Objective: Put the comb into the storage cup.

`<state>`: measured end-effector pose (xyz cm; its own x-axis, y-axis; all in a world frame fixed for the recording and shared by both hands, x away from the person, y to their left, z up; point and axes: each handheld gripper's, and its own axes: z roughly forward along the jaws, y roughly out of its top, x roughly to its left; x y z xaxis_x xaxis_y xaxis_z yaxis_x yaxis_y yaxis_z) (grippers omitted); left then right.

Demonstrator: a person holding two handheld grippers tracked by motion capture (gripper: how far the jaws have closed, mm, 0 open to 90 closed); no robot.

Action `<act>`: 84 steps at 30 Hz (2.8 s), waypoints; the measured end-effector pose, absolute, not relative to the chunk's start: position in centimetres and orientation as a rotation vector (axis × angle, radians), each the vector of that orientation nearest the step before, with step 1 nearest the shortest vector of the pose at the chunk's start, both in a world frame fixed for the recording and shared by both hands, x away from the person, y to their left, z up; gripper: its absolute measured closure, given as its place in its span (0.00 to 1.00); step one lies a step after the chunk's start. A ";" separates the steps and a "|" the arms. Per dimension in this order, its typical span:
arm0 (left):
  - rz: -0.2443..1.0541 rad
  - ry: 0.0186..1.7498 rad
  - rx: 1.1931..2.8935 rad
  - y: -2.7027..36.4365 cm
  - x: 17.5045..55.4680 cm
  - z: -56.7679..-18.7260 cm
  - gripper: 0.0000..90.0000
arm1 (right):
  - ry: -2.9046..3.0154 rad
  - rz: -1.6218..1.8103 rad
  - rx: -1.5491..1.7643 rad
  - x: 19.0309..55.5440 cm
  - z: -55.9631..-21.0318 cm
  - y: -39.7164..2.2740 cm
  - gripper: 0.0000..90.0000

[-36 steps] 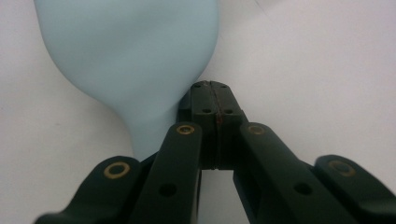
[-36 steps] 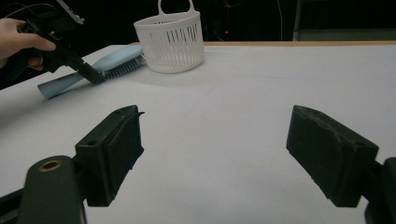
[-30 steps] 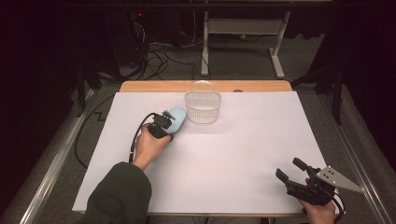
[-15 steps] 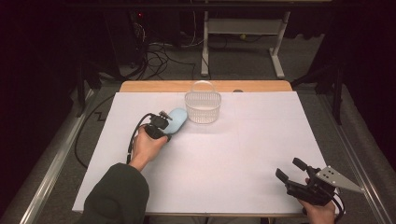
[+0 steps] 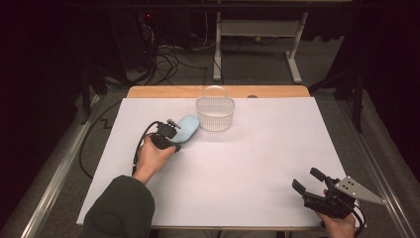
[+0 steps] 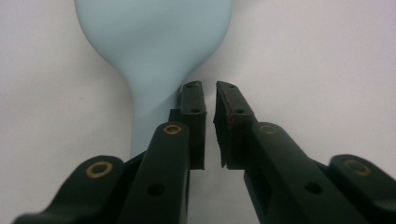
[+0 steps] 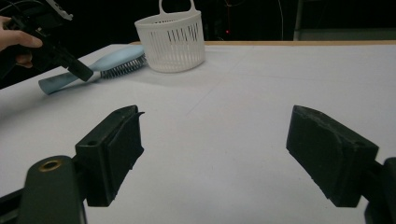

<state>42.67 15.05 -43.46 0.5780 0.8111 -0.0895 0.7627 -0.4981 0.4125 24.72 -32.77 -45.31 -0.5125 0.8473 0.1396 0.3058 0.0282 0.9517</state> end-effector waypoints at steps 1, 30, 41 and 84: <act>0.159 1.266 2.398 15.1 42.6 -43.4 0.88 | 1.838 1.500 1.168 24.7 -45.3 -32.8 0.21; 0.197 1.247 2.307 17.0 42.6 -41.7 0.43 | 1.845 1.497 1.159 24.7 -45.3 -32.6 0.21; 0.179 1.261 2.353 16.8 43.5 -42.9 0.42 | 1.849 1.498 1.158 24.7 -45.3 -32.6 0.21; 0.210 1.296 2.445 15.6 44.6 -44.6 0.73 | 1.874 1.477 1.149 25.0 -45.4 -32.4 0.22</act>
<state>44.57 15.65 -44.65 0.5671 0.8227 -0.0387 0.7685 -0.5117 0.3840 24.97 -32.36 -45.41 -0.5266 0.8416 0.1202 0.3133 0.0607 0.9477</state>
